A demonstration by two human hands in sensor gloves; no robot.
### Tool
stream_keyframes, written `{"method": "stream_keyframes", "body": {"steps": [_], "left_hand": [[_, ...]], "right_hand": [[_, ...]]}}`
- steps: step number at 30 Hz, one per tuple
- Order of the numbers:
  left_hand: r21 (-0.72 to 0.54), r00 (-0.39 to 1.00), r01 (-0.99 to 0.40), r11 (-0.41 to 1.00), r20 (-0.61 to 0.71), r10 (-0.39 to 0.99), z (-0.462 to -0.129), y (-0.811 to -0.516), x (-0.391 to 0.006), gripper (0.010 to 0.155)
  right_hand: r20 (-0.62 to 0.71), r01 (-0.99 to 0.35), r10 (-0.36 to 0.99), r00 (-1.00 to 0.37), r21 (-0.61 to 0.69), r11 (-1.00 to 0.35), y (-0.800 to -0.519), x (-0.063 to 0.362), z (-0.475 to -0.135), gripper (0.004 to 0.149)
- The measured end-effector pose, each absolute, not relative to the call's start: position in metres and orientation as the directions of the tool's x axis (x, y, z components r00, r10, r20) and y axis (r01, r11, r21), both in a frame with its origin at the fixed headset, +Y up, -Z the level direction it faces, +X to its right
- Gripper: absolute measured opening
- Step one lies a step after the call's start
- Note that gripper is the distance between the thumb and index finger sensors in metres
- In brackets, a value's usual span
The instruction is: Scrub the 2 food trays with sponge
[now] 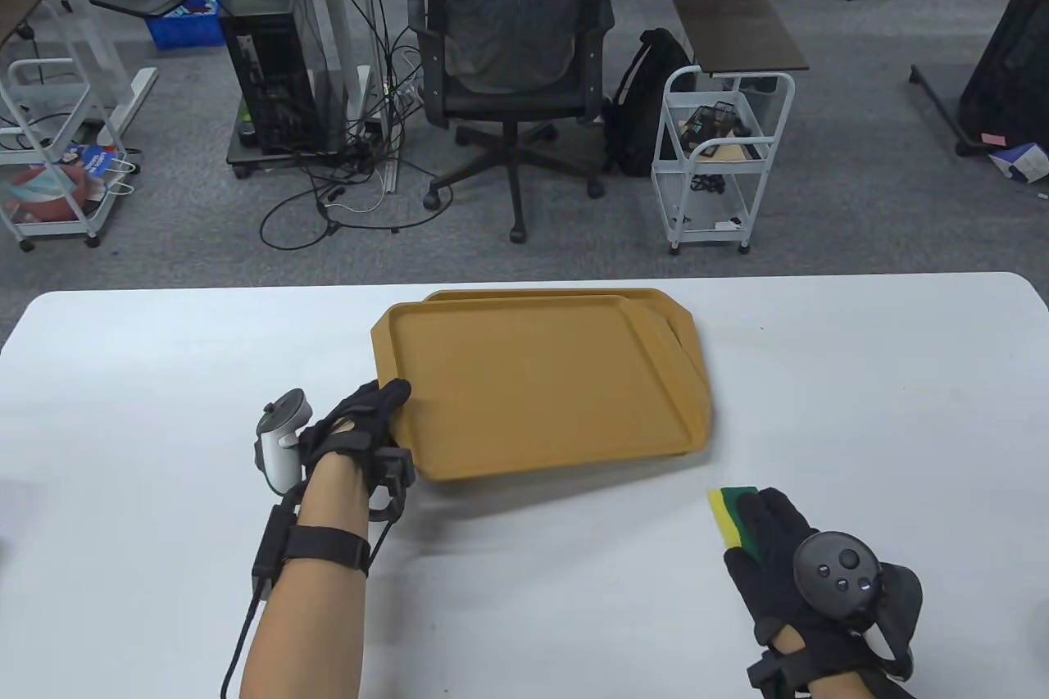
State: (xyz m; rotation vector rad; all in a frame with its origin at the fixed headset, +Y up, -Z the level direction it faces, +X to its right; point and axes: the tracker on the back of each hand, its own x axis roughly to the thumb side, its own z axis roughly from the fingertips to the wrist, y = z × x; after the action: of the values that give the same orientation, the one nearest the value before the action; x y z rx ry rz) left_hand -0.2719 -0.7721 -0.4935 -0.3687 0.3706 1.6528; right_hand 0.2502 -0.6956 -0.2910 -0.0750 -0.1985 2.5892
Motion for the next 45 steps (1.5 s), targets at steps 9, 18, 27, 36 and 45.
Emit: {"method": "stream_keyframes", "body": {"steps": [9,18,27,36,45], "left_hand": [[-0.027,0.585,-0.748,0.663,-0.499,0.639,-0.528,-0.771,-0.264,0.073],[-0.120,0.604,-0.746,0.654,-0.534,0.591,-0.548,-0.782,-0.255,0.073],[-0.092,0.654,-0.672,0.735,-0.538,0.531,-0.550,-0.779,-0.248,0.072],[-0.040,0.831,-0.454,0.890,-0.379,0.407,-0.503,-0.756,-0.245,0.081],[-0.037,0.940,-0.303,0.952,-0.179,0.292,-0.408,-0.734,-0.253,0.082]], "right_hand": [[-0.026,-0.465,0.473,-0.881,-0.148,-0.873,-0.701,0.246,-0.292,0.064],[-0.020,-0.434,0.440,-0.898,-0.129,-0.891,-0.706,0.241,-0.294,0.064],[-0.020,-0.434,0.439,-0.898,-0.128,-0.892,-0.704,0.240,-0.293,0.064],[0.018,-0.427,0.428,-0.904,-0.120,-0.896,-0.705,0.235,-0.295,0.064],[0.078,-0.389,0.382,-0.921,-0.106,-0.915,-0.713,0.222,-0.300,0.064]]}}
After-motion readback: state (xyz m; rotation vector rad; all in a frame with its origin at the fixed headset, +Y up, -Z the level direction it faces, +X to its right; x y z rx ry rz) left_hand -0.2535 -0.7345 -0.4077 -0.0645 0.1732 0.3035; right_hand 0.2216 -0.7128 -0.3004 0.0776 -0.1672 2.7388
